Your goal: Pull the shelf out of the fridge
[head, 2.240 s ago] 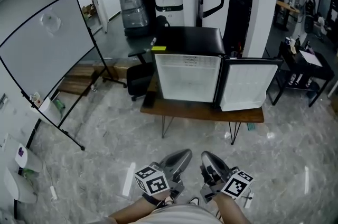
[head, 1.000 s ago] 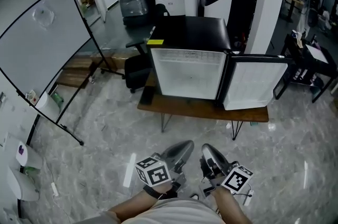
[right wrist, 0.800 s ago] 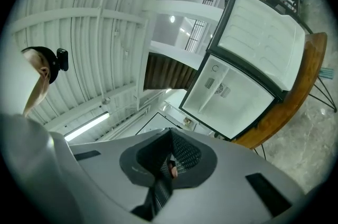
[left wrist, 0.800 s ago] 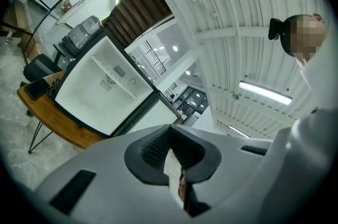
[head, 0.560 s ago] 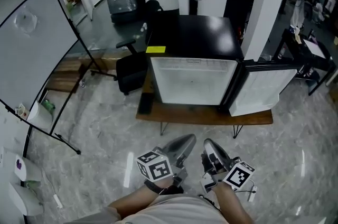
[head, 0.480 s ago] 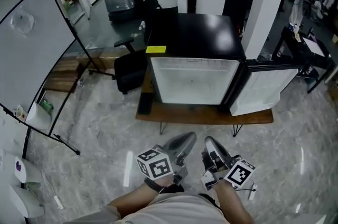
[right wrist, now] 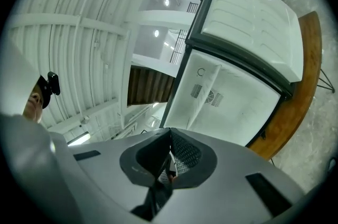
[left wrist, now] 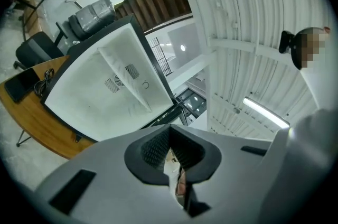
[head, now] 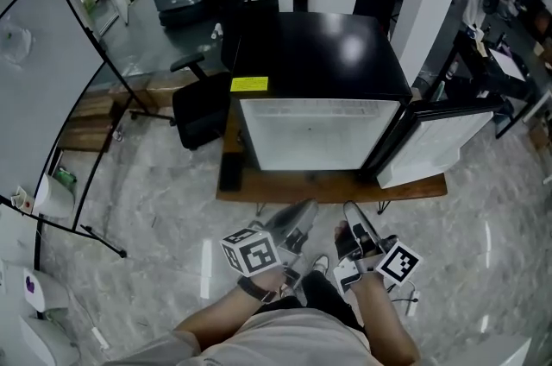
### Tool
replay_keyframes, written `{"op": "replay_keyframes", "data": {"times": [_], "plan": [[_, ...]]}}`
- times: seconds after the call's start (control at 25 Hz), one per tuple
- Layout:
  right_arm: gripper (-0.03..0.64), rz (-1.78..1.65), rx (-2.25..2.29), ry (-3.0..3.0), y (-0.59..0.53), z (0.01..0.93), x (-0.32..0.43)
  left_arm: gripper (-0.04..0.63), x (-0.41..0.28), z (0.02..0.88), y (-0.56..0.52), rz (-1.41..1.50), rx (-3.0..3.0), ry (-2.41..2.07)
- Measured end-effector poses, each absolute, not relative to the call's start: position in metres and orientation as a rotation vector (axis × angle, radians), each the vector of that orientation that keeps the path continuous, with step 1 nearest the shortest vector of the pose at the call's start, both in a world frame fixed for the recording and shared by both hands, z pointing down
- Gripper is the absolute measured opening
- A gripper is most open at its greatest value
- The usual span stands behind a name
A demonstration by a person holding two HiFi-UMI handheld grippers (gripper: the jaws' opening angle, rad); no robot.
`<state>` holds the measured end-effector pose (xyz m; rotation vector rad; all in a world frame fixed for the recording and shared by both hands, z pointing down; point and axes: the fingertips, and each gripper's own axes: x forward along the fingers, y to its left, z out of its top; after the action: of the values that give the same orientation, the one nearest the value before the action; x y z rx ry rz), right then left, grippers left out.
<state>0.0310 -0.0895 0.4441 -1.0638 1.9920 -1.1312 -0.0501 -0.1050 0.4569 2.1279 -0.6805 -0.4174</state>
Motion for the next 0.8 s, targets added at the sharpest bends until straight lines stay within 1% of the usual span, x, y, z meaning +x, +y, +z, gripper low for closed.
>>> {"op": "replay_keyframes", "data": {"times": [0.48,0.8], "plan": [[0.021,-1.202,-1.022,1.932,-0.207,0.460,0.051,0.006,-0.050,0.480,-0.215,-0.528,1.946,-0.816],[0.023,-1.285,-0.984,1.889,-0.273,0.485,0.071,0.008,-0.036,0.487,-0.278,-0.604,1.873,-0.838]]}}
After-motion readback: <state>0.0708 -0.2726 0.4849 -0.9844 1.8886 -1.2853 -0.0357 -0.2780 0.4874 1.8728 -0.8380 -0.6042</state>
